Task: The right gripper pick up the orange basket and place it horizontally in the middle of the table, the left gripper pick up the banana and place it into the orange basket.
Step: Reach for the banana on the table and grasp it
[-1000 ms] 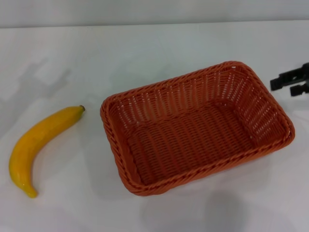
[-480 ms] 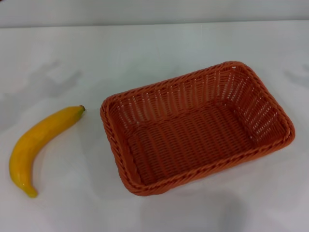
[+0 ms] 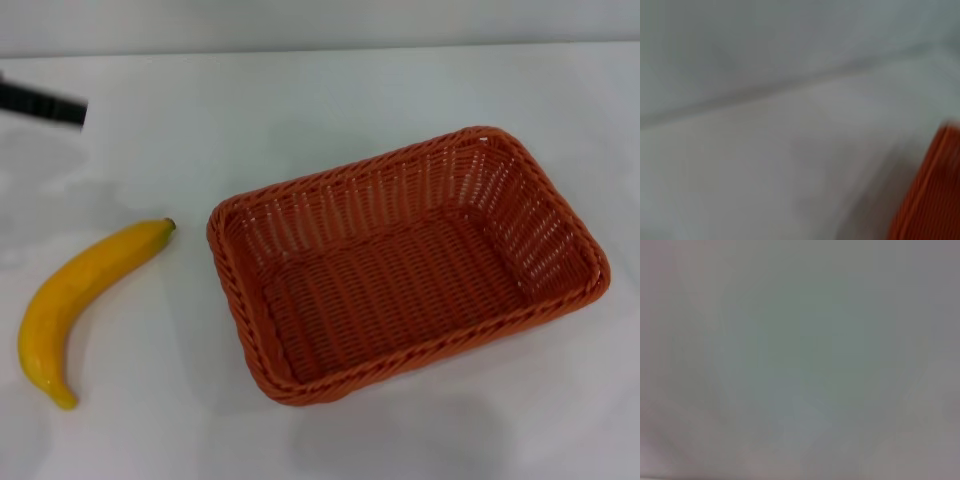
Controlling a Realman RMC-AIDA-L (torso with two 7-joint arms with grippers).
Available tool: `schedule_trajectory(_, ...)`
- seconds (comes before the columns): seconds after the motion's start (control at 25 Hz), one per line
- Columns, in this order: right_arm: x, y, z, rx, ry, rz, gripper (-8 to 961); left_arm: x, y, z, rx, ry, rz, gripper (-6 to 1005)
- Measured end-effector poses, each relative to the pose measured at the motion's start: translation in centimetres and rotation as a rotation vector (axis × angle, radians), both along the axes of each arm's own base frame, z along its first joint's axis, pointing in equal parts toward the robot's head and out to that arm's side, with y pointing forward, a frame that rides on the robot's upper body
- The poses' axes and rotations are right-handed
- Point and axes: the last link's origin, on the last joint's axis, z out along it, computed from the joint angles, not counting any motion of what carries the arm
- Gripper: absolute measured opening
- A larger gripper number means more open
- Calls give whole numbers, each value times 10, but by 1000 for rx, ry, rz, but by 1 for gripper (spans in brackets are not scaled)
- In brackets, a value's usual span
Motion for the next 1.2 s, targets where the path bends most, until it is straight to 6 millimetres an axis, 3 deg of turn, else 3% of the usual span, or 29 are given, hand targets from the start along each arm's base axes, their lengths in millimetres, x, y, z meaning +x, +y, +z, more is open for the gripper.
schedule_trajectory(0.28, -5, 10, -8, 46, -14, 28, 748, -16, -1, -26, -251, 252, 156, 872)
schedule_trajectory(0.44, 0, 4, -5, 73, -3, 18, 748, -20, 5, -45, -341, 307, 180, 871)
schedule_trajectory(0.88, -1, 7, -13, 62, 18, 13, 744, -55, 4, -76, -375, 377, 235, 842)
schedule_trajectory(1.2, -2, 8, -15, 54, 41, -2, 744, -65, 9, -76, -319, 417, 228, 840)
